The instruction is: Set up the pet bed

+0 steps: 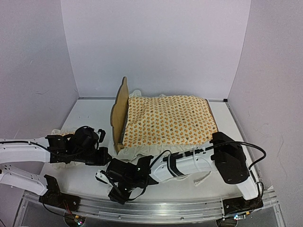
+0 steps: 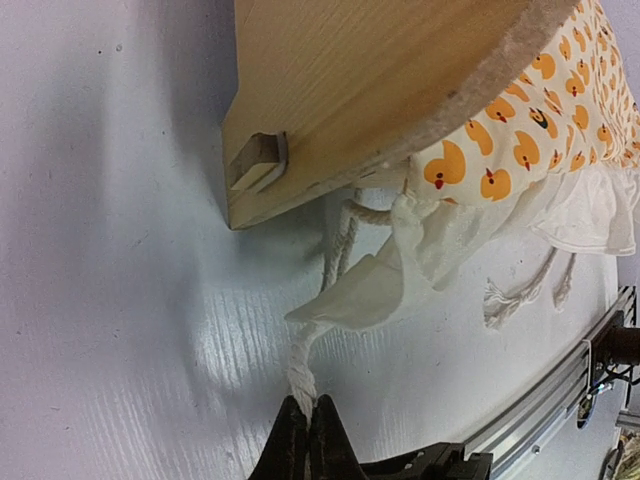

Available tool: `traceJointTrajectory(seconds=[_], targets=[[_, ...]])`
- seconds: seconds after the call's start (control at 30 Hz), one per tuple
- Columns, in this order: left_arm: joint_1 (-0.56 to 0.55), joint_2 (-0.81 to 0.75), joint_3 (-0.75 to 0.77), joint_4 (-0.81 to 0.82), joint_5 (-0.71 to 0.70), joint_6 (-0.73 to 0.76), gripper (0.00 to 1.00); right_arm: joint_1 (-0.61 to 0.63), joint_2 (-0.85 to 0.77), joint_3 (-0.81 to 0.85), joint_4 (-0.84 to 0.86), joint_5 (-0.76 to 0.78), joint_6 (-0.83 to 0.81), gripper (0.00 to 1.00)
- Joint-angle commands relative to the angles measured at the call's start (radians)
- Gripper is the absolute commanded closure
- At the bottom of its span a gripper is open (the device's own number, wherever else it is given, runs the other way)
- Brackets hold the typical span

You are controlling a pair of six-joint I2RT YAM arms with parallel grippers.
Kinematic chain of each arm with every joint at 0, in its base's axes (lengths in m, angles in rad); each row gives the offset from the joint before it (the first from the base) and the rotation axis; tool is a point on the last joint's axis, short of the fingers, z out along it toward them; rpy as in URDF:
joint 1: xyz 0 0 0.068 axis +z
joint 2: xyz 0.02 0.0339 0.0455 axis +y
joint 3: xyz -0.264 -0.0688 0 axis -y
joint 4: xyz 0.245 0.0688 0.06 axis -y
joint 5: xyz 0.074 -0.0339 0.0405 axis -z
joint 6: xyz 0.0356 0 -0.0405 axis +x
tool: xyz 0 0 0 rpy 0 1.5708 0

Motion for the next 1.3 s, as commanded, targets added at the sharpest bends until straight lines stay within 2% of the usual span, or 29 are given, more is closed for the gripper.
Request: traceJointTrajectory(seconds=[0.0, 0.13, 0.27, 0.33, 0.4, 0.43, 0.6, 0.7, 0.77, 0.9, 1.03, 1.07, 1.13, 1.27], targets=[[0.012, -0.012, 0.015, -0.024, -0.048, 0.027, 1.0, 0.011, 0.052, 0.11, -0.04, 0.019, -0.053, 0.34], [0.016, -0.026, 0.005, -0.028, -0.047, 0.025, 1.0, 0.013, 0.101, 0.165, -0.084, 0.049, -0.062, 0.45], [0.019, -0.042, -0.012, -0.033, -0.039, 0.017, 1.0, 0.019, 0.093, 0.121, -0.089, 0.104, -0.095, 0.6], [0.019, -0.046, -0.019, -0.033, -0.03, 0.022, 1.0, 0.02, 0.062, 0.057, -0.089, 0.181, -0.107, 0.75], [0.019, -0.048, -0.022, -0.03, -0.007, 0.031, 1.0, 0.016, -0.011, -0.043, -0.086, 0.284, -0.091, 0.98], [0.02, -0.045, -0.021, -0.024, 0.012, 0.042, 1.0, 0.014, -0.066, -0.117, -0.065, 0.305, -0.084, 1.0], [0.018, -0.025, -0.015, 0.017, 0.178, 0.124, 1.0, 0.011, -0.351, -0.496, -0.016, 0.367, -0.031, 1.0], [0.01, -0.001, -0.047, 0.062, 0.316, 0.129, 1.0, -0.006, -0.488, -0.647, -0.014, 0.385, 0.011, 1.0], [-0.029, 0.053, -0.064, 0.094, 0.368, 0.111, 1.0, -0.038, -0.524, -0.673, -0.009, 0.299, 0.017, 1.0], [-0.18, 0.188, -0.031, 0.096, 0.351, 0.073, 1.0, -0.083, -0.521, -0.664, 0.026, 0.211, 0.029, 1.0], [-0.216, 0.223, -0.041, 0.104, 0.333, 0.044, 1.0, -0.098, -0.548, -0.669, 0.086, 0.184, 0.046, 1.0], [-0.214, 0.214, -0.042, 0.106, 0.324, 0.047, 0.97, -0.099, -0.557, -0.667, 0.088, 0.185, 0.047, 1.0], [-0.213, 0.168, -0.046, 0.119, 0.284, 0.041, 0.77, -0.104, -0.568, -0.664, 0.1, 0.176, 0.045, 1.0], [-0.204, 0.112, -0.056, 0.2, 0.224, 0.046, 0.69, -0.113, -0.569, -0.646, 0.117, 0.145, 0.047, 1.0]])
